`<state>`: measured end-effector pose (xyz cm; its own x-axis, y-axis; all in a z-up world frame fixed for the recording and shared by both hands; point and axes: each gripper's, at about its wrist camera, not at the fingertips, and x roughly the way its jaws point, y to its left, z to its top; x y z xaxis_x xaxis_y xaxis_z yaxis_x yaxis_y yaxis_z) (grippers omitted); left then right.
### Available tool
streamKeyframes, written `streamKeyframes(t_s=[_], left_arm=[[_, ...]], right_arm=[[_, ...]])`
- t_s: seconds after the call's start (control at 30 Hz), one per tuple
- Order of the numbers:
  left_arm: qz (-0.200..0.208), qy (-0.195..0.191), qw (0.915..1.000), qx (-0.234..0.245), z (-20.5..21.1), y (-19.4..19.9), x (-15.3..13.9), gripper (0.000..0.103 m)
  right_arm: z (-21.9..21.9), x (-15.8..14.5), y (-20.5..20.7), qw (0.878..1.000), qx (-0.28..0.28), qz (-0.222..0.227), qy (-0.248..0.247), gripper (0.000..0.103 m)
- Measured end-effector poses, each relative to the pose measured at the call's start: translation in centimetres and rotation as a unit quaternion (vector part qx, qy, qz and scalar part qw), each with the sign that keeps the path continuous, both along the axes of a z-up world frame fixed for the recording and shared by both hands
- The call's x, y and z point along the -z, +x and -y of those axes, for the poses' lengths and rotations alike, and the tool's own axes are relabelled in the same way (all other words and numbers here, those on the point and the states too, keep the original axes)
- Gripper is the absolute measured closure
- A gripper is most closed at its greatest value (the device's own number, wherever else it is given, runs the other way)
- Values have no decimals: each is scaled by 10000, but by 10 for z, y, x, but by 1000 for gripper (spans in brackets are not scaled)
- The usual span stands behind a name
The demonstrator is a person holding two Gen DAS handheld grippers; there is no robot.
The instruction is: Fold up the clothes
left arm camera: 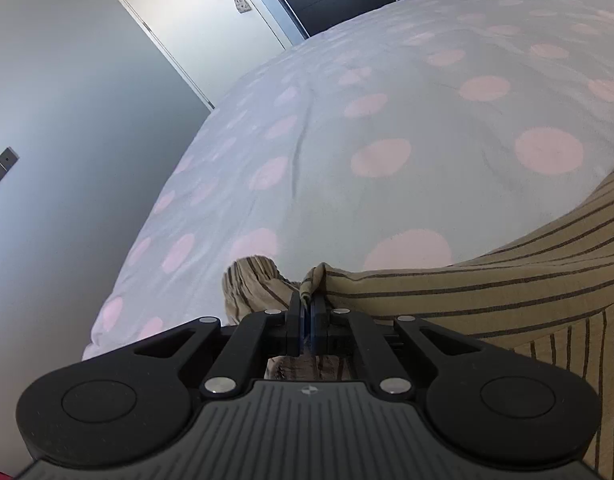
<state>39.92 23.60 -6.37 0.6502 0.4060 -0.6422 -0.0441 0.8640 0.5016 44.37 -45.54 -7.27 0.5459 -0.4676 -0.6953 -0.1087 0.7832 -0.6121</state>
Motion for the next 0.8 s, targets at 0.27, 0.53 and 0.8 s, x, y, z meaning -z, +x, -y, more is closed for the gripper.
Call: streamKeyframes(t_s=[0.27, 0.53, 0.8], left_arm=[[82, 60, 9998, 174, -5, -31, -12, 58], [435, -289, 9983, 261, -2, -140, -72, 56], [241, -1119, 9930, 301, 11, -275, -93, 56]], right_arm=[[-8, -11, -12, 9998, -99, 114, -89, 57], [-37, -78, -91, 9934, -764, 666, 531, 57], [-58, -127, -230, 9733, -1610, 746, 1455, 55]])
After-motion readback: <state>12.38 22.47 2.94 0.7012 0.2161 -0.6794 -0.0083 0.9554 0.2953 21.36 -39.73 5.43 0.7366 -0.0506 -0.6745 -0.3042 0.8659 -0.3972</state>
